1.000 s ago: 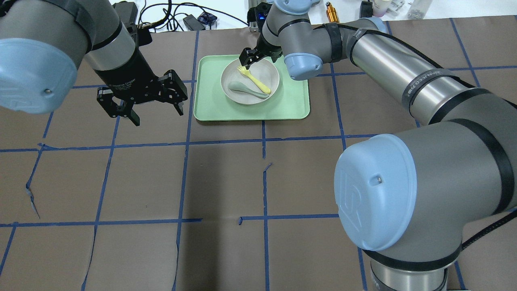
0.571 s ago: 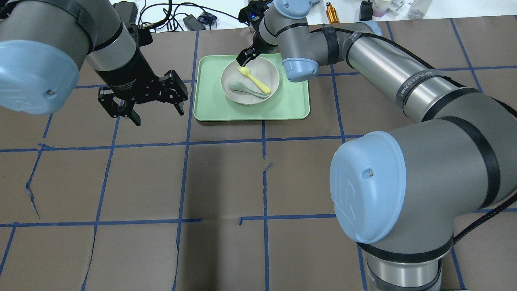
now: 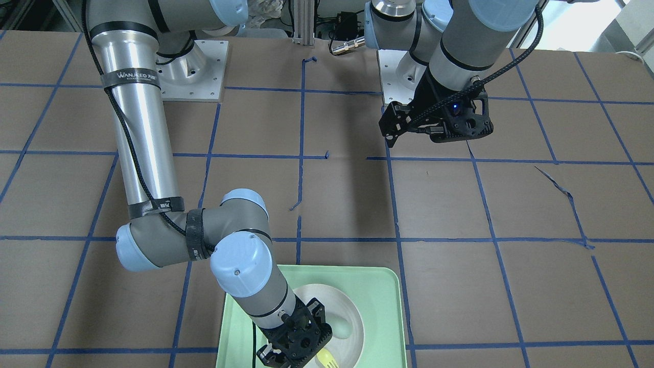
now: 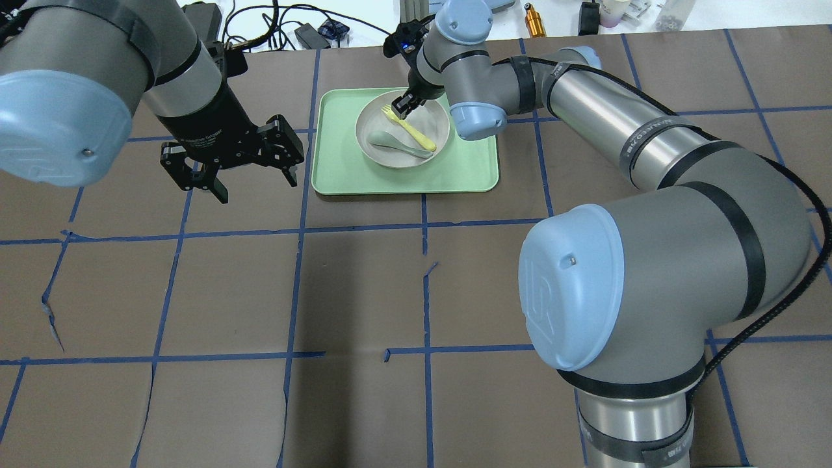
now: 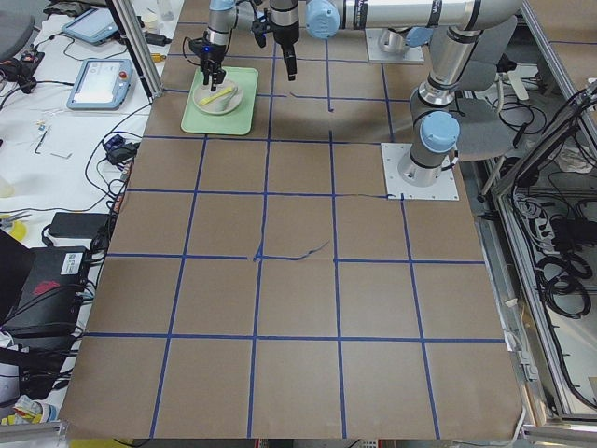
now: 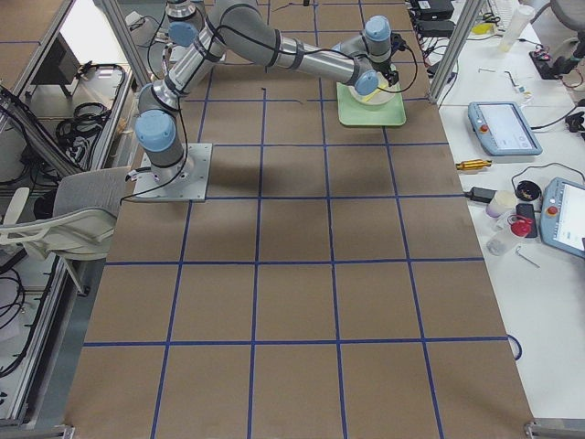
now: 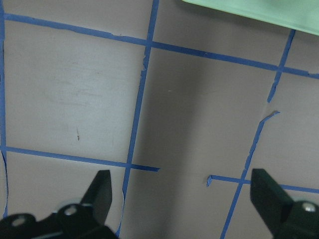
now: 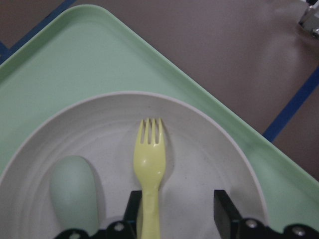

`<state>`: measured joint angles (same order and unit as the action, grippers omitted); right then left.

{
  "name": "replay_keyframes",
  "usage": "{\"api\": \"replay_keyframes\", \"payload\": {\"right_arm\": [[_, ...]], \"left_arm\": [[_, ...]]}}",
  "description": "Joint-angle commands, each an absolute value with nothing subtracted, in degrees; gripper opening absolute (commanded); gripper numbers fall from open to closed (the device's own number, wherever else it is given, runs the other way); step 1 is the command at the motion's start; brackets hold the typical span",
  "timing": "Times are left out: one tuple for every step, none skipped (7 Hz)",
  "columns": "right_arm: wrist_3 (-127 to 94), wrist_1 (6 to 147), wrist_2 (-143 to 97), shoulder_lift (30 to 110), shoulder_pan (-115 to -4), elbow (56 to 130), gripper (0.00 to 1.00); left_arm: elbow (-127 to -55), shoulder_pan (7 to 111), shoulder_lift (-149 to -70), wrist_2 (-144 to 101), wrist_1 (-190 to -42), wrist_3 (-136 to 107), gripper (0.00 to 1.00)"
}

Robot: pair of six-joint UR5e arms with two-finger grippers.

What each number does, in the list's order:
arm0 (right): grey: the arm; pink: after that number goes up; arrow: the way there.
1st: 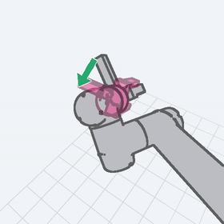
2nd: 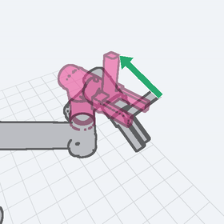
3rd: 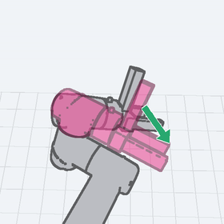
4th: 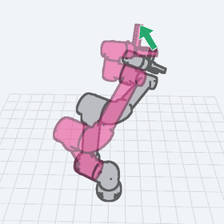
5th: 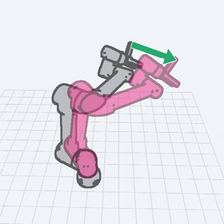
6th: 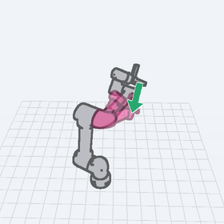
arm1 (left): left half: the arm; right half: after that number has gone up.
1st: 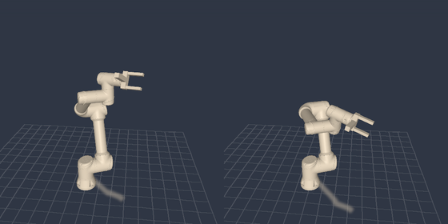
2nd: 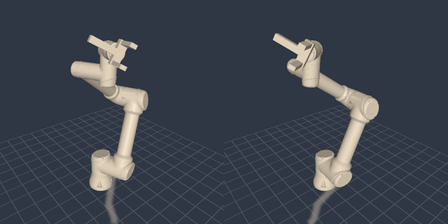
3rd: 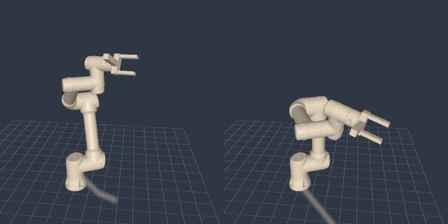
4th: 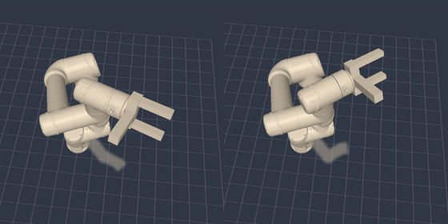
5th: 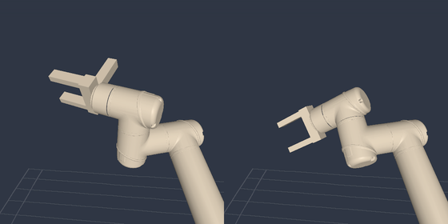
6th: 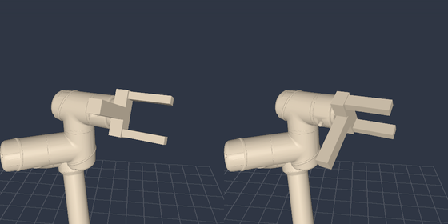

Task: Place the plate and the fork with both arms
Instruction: 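Reach the right gripper over the plate down to the yellow fork, then close the right gripper on the yellow fork handle and lift it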

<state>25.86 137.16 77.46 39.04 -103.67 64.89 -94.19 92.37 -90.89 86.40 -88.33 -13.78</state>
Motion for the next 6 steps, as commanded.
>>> {"api": "replay_keyframes", "payload": {"right_arm": [[25.23, 136.76, 79.09, 36.92, -104.85, 62.67, 0.54], [25.22, 136.76, 79.19, 36.83, -105.20, 62.75, 0.54], [25.22, 136.76, 79.19, 36.74, -105.21, 62.84, 0.54], [25.31, 136.58, 79.36, 36.74, -105.21, 63.10, 0.54], [25.40, 136.06, 79.97, 36.74, -105.21, 63.71, 0.54], [25.66, 135.88, 79.98, 36.83, -105.21, 63.98, 0.54]], "left_arm": [[-94.22, 92.37, -90.97, 86.40, -88.24, -13.80, 1.00], [-94.22, 92.37, -91.05, 86.40, -88.24, -13.80, 1.00], [-94.22, 92.37, -91.05, 86.40, -88.24, -13.80, 1.00], [-94.22, 92.37, -91.05, 86.40, -88.24, -13.80, 1.00], [-94.22, 92.37, -91.14, 86.40, -88.07, -13.80, 1.00], [-94.22, 92.37, -91.23, 86.40, -87.98, -13.80, 1.00]]}}
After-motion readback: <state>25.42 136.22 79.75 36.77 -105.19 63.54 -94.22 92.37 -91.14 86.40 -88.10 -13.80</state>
